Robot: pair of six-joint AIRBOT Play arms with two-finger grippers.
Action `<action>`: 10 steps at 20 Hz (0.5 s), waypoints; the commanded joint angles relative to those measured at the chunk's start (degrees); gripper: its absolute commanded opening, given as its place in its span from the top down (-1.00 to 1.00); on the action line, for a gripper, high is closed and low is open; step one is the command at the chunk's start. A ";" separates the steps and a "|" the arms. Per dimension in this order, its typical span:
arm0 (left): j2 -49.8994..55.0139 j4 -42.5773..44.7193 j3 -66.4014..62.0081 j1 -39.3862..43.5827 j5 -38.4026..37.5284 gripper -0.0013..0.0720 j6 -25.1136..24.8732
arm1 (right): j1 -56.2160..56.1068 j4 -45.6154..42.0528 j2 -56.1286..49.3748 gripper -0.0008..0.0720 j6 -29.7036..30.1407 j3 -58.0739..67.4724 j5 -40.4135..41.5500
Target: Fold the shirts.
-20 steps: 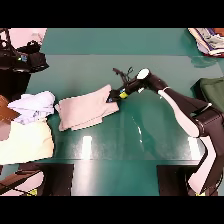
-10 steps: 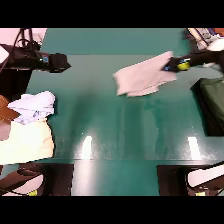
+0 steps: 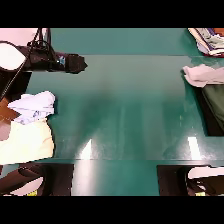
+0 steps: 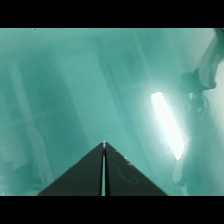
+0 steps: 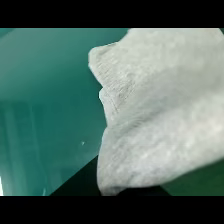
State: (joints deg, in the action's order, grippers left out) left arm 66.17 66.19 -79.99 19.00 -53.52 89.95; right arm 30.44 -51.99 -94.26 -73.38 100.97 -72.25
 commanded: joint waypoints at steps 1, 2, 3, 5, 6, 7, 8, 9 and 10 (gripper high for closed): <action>0.02 -0.15 0.00 0.72 1.01 0.91 0.15 | 4.61 6.14 0.17 0.94 -0.31 1.25 2.45; 0.02 -0.17 0.00 0.72 1.07 0.91 0.15 | 4.59 7.10 0.17 0.94 -0.28 2.91 2.82; 0.00 -0.17 0.00 0.72 0.98 0.91 0.15 | 4.59 7.30 0.17 0.94 -0.28 5.33 2.78; 0.00 -0.20 0.00 0.72 0.46 0.91 0.13 | 4.61 7.15 0.17 0.94 -0.24 10.16 1.44; 0.00 -0.20 0.00 0.72 0.26 0.91 0.13 | 4.66 6.51 0.17 0.94 -0.24 12.50 0.13; 0.00 -0.20 0.00 0.72 0.20 0.91 0.11 | 4.68 5.70 0.17 0.94 -0.28 14.60 -1.64; 0.00 -0.17 0.00 0.72 0.15 0.91 0.09 | 4.68 4.48 0.20 0.94 -0.28 16.35 -3.89; 0.00 -0.17 0.00 0.72 0.11 0.91 0.07 | 4.68 3.50 0.70 0.94 -0.28 16.76 -5.64; 0.00 -0.17 0.00 0.72 -0.02 0.91 0.07 | 4.74 1.99 1.90 0.94 -0.28 15.67 -6.64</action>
State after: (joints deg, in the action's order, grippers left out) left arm 66.17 66.00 -79.99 19.70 -53.19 90.08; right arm 34.94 -47.44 -93.51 -73.65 114.50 -74.81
